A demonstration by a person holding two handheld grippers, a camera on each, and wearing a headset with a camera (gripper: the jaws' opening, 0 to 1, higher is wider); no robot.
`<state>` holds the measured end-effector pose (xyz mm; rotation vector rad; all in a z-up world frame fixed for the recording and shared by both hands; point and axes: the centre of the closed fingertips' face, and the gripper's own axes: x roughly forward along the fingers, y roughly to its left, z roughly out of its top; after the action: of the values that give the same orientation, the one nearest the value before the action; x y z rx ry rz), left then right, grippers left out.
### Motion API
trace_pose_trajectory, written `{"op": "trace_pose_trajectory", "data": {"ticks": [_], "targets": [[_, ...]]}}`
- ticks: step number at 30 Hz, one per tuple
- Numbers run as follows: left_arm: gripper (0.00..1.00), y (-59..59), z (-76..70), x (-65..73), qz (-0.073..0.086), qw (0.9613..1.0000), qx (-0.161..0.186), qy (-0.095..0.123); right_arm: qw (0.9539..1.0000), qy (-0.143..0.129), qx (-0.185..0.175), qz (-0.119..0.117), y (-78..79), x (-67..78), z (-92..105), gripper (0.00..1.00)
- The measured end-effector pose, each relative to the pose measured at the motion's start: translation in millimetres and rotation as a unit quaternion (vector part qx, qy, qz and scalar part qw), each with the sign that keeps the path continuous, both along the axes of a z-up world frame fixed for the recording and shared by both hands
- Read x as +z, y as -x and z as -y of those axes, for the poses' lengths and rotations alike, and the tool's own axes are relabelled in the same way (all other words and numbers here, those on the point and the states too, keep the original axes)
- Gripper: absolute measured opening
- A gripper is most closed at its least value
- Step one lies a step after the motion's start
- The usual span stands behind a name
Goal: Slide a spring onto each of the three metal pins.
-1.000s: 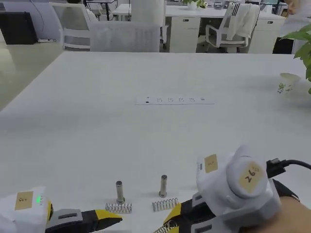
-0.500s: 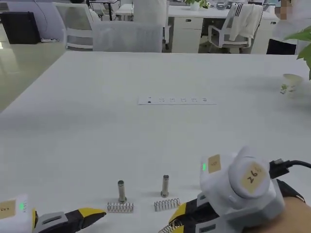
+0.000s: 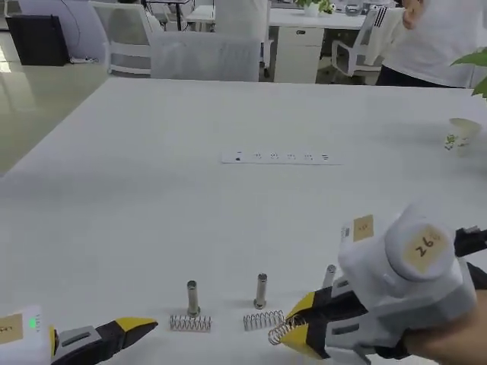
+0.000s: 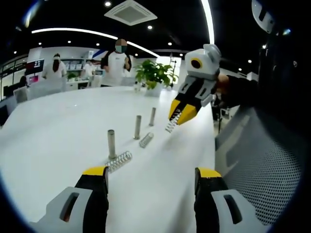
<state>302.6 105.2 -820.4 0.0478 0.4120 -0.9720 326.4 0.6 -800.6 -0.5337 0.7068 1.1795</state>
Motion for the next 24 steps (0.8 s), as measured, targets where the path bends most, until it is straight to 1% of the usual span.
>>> {"op": "trace_pose_trajectory", "data": {"ticks": [3,7,8,11,12,15,18,21,24], "targets": [[0.7,-1.6,-0.8,-0.9,0.002,1.0,0.003,-0.003,0.9998,0.013,-0.017,0.002,-7.1,2.3,13.5,0.08],[0.71,-2.8,-0.2,0.1,0.007,0.9999,0.006,-0.004,0.9984,0.029,-0.047,0.007,-19.8,12.4,37.3,0.08],[0.72,-3.3,-0.2,0.0,0.01,0.9999,0.007,-0.006,0.9977,0.035,-0.057,0.011,-24.4,15.6,44.2,0.08],[0.72,-3.6,-0.3,-0.7,0.013,0.9999,0.006,-0.008,0.9967,0.036,-0.072,0.011,-32.0,20.7,53.4,0.08],[0.73,-3.6,-0.2,-1.2,0.014,0.9998,0.006,-0.009,0.9958,0.046,-0.078,0.013,-36.2,21.2,59.2,0.08],[0.73,-3.1,0.0,-1.9,0.024,0.9996,0.001,-0.017,0.9945,0.06,-0.084,0.017,-43.0,23.0,66.2,0.08],[0.73,-2.5,1.4,-2.2,0.024,0.9995,-0.002,-0.018,0.9939,0.065,-0.087,0.02,-48.5,26.2,68.0,0.08],[0.72,-1.3,2.7,-3.8,0.022,0.9996,-0.005,-0.02,0.9922,0.082,-0.091,0.024,-57.6,28.6,70.8,0.08],[0.72,-0.7,3.5,-3.9,0.024,0.9995,-0.007,-0.021,0.991,0.094,-0.092,0.024,-66.7,28.3,72.2,0.08]]}}
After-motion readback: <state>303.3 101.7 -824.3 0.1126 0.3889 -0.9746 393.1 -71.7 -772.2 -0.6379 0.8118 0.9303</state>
